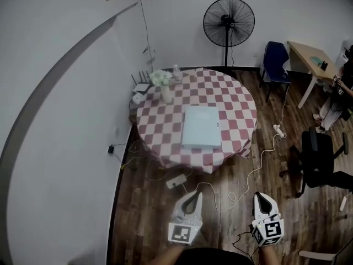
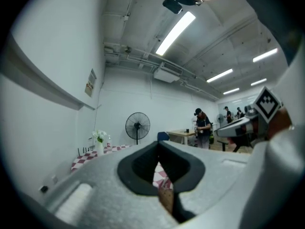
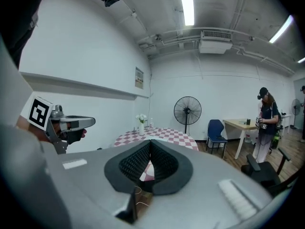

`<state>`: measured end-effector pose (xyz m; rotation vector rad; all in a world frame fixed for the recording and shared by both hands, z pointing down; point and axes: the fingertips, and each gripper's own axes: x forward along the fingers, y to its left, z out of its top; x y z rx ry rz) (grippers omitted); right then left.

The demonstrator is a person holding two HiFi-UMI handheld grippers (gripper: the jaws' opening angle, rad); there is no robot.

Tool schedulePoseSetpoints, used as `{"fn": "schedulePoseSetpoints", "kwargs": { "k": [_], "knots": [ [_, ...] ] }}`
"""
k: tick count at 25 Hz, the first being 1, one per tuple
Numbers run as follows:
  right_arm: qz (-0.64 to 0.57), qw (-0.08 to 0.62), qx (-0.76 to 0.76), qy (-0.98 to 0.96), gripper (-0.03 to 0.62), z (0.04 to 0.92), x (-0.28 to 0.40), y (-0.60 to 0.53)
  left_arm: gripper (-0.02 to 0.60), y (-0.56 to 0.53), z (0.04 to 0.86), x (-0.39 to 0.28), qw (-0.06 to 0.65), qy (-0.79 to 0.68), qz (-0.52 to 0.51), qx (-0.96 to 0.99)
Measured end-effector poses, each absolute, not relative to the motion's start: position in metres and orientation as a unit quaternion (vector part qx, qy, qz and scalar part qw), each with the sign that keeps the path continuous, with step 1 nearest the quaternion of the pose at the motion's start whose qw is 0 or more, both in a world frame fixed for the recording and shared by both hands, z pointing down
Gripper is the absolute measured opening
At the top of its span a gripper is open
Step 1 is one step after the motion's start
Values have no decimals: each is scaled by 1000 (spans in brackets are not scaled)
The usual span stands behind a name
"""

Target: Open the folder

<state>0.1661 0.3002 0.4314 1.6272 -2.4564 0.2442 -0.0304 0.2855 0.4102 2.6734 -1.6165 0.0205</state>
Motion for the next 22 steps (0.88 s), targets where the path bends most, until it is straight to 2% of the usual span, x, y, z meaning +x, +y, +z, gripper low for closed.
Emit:
{"fn": "schedulePoseSetpoints", "kwargs": {
  "k": [13, 22],
  "knots": [
    [107, 124, 568, -807, 3, 449, 81, 165, 5, 141, 429, -114, 28, -477, 2, 879],
    [105, 120, 552, -819, 3, 454, 68, 110, 5, 99, 434, -112, 30, -480, 5, 877]
  ]
}}
